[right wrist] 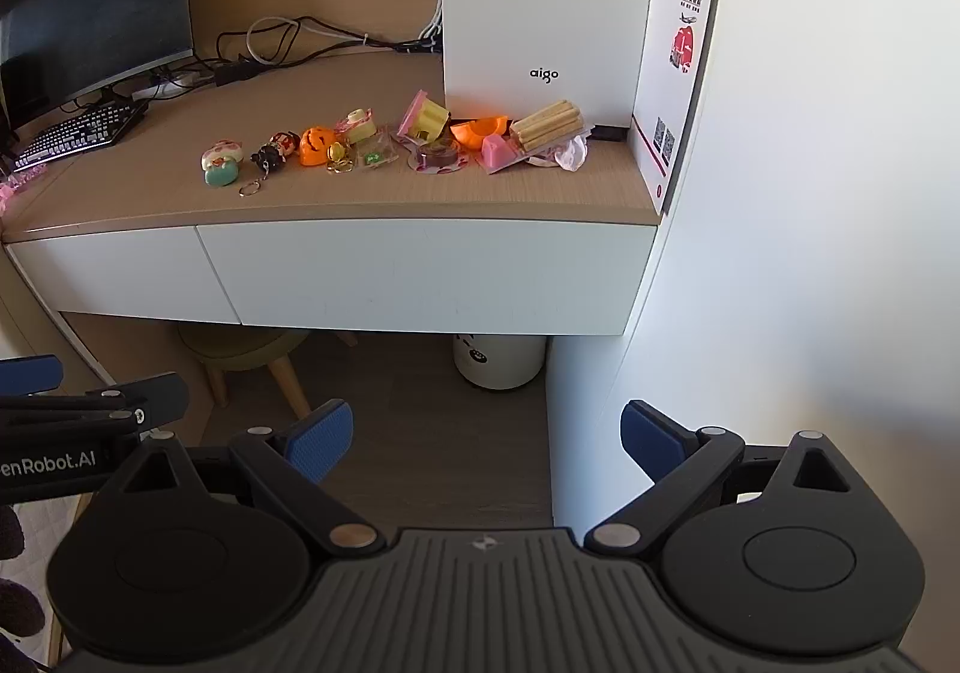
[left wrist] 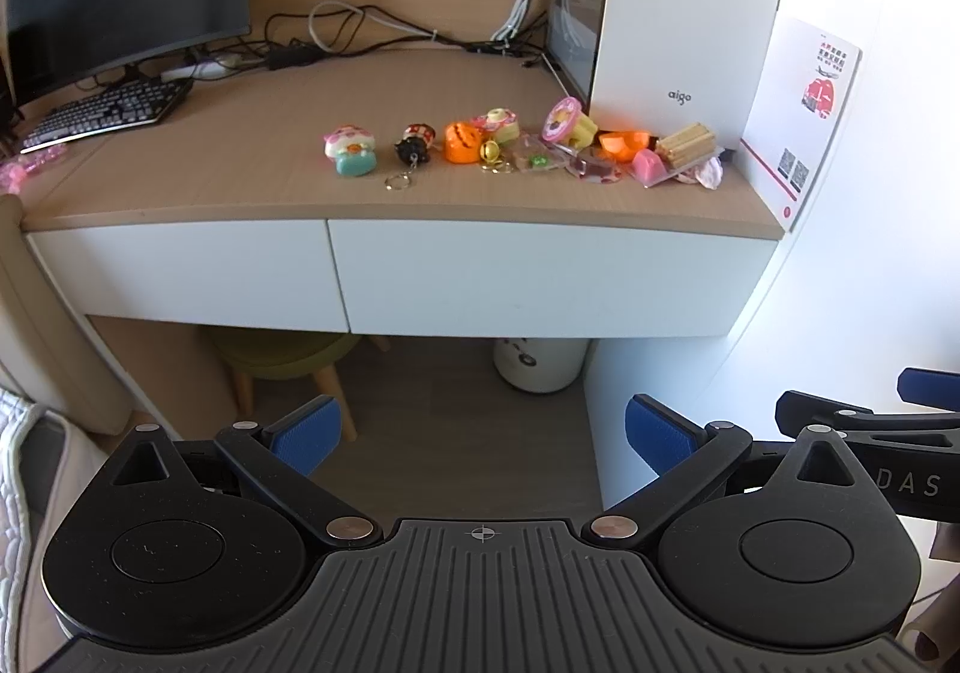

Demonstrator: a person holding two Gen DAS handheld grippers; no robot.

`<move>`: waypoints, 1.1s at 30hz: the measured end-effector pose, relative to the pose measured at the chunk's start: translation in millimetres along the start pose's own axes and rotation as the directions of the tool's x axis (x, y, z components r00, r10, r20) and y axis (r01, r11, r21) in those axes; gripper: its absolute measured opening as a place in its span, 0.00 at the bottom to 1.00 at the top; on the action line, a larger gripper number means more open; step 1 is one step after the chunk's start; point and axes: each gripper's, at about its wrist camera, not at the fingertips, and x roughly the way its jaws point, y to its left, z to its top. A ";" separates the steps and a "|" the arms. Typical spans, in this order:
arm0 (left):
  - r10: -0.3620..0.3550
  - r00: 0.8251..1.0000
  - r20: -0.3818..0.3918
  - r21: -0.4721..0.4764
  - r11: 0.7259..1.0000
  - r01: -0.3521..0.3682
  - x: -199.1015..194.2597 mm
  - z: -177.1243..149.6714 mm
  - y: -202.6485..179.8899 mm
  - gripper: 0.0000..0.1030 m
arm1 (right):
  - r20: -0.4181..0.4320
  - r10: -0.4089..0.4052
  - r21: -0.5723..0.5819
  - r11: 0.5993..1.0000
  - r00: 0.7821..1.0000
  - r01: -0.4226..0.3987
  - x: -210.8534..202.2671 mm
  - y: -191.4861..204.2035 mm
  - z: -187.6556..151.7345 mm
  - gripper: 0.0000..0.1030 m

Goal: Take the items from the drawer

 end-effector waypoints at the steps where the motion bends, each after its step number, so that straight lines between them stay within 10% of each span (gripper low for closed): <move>1: 0.001 1.000 -0.001 -0.001 1.000 -0.001 0.3 0.0 -0.1 1.00 | 0.000 0.000 0.000 1.000 1.000 0.000 0.0 0.2 0.0 0.94; 33: 0.000 1.000 -0.008 -0.004 1.000 0.000 1.7 -1.1 0.7 1.00 | -0.006 0.003 -0.001 1.000 1.000 -0.003 0.4 -0.2 0.5 0.94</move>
